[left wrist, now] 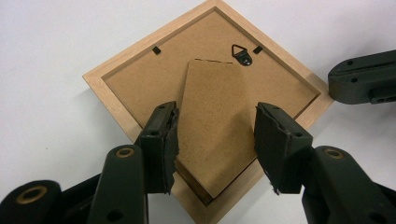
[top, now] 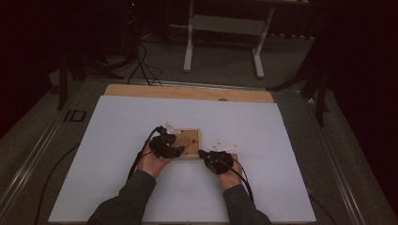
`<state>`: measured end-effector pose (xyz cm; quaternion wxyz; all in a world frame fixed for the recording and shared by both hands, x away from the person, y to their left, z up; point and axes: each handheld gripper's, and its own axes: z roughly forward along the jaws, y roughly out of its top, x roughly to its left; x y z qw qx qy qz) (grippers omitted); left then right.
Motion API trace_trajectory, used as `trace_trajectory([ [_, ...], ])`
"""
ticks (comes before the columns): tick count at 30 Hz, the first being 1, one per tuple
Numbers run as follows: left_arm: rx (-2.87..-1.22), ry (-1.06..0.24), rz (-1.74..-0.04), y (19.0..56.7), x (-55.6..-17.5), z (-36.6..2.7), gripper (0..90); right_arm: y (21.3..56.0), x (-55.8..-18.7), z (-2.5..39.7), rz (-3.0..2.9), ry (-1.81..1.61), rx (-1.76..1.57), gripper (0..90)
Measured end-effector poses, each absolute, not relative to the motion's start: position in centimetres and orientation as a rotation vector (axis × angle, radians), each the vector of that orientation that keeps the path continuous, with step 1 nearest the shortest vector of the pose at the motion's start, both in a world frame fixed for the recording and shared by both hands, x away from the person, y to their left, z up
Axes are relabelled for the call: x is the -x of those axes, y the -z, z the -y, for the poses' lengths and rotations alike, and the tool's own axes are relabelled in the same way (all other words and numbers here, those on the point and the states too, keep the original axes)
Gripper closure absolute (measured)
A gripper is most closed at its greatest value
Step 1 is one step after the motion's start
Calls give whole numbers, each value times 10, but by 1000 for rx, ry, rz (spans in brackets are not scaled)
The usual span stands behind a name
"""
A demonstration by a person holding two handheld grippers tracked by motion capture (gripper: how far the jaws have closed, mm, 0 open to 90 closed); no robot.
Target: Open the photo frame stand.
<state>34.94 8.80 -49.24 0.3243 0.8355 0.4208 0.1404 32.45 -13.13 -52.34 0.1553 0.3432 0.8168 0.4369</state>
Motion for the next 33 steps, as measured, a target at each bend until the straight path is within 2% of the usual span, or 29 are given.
trace_trajectory([
  [6, -2159, -310, -1123, 491, -348, -94, 455, 523, -325, 131, -2340, -1253, -984, 896],
  [15, -2175, -298, -1132, 497, -344, -100, 457, 523, -325, 132, -2340, -1255, -985, 895],
  [33, -2240, -308, -1092, 496, -331, -109, 562, 524, -325, 132, -2338, -1261, -989, 890],
])
